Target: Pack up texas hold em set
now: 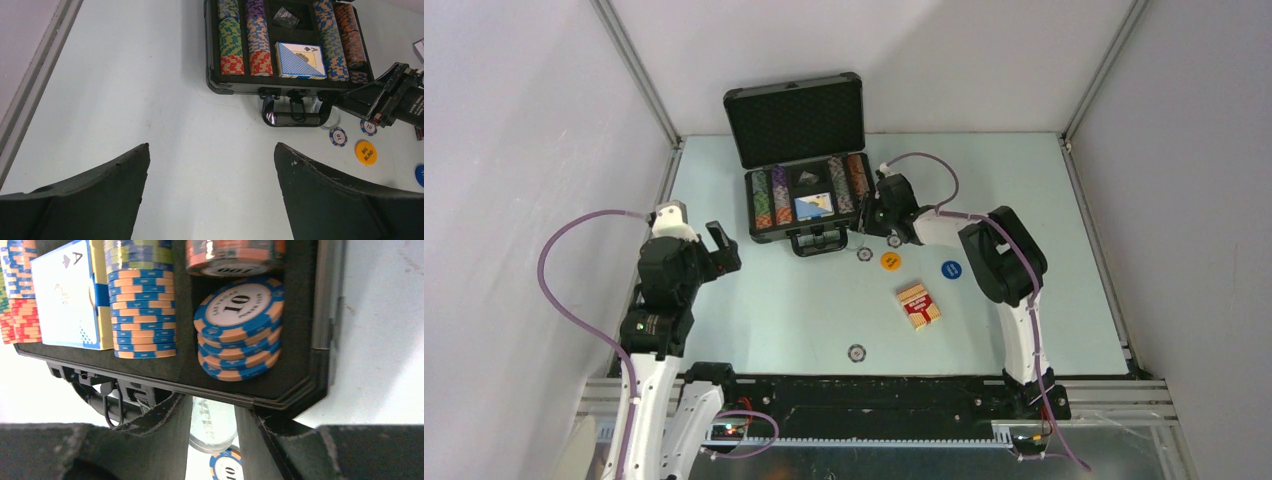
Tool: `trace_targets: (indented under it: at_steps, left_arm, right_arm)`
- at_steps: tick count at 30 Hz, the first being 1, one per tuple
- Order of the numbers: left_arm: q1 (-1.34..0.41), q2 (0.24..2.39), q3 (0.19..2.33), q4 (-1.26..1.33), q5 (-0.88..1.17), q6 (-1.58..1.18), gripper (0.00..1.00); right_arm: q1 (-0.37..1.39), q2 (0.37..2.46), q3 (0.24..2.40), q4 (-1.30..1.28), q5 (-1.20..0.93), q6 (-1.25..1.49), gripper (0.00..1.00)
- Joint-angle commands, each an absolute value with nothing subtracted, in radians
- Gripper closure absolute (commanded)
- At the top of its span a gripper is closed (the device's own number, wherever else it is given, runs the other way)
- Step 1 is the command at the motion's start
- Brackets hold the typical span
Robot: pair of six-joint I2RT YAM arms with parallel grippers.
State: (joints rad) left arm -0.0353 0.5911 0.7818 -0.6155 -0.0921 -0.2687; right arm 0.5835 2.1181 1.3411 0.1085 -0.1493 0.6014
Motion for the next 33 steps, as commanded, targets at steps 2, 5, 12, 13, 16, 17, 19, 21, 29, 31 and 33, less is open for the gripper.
trace_targets:
  at_steps: [2, 5, 12, 13, 16, 17, 19, 21, 29, 31, 33]
  left_arm:
    - [-0.039, 0.595, 0.793, -0.600, -0.071, -0.245, 0.02]
    - [-0.040, 0.595, 0.792, -0.601, -0.070, -0.245, 0.02]
    - [-0.040, 0.600, 0.793, -0.601, -0.065, -0.244, 0.02]
    - [-0.040, 0.600, 0.793, -0.600, -0.063, -0.244, 0.02]
    - [-0.039, 0.601, 0.791, -0.600, -0.060, -0.244, 0.02]
    - [-0.040, 0.601, 0.791, -0.599, -0.059, -0.244, 0.02]
    - [-0.040, 0.601, 0.792, -0.600, -0.058, -0.244, 0.02]
    - [-0.039, 0.601, 0.792, -0.600, -0.058, -0.244, 0.02]
    - [-0.040, 0.601, 0.791, -0.600, -0.052, -0.244, 0.02]
    - [-0.040, 0.602, 0.791, -0.599, -0.051, -0.244, 0.02]
    - [-0.040, 0.602, 0.791, -0.600, -0.051, -0.244, 0.02]
  right_arm:
    - [0.597, 2.164, 1.376, 0.167, -0.243, 0.586, 0.61]
    - [0.606, 2.158, 1.375, 0.158, -0.282, 0.569, 0.62]
    - [0.625, 2.110, 1.312, 0.166, -0.289, 0.560, 0.63]
    - [0.631, 2.107, 1.301, 0.175, -0.299, 0.559, 0.64]
    - [0.651, 2.106, 1.297, 0.177, -0.324, 0.543, 0.64]
    - [0.655, 2.106, 1.297, 0.172, -0.326, 0.537, 0.64]
    - [0.671, 2.107, 1.296, 0.156, -0.328, 0.523, 0.65]
    - [0.687, 2.106, 1.289, 0.147, -0.328, 0.512, 0.65]
    - [0.728, 2.059, 1.187, 0.203, -0.323, 0.523, 0.67]
    - [0.737, 2.060, 1.181, 0.205, -0.323, 0.519, 0.67]
    - [0.746, 2.061, 1.180, 0.201, -0.323, 0.511, 0.67]
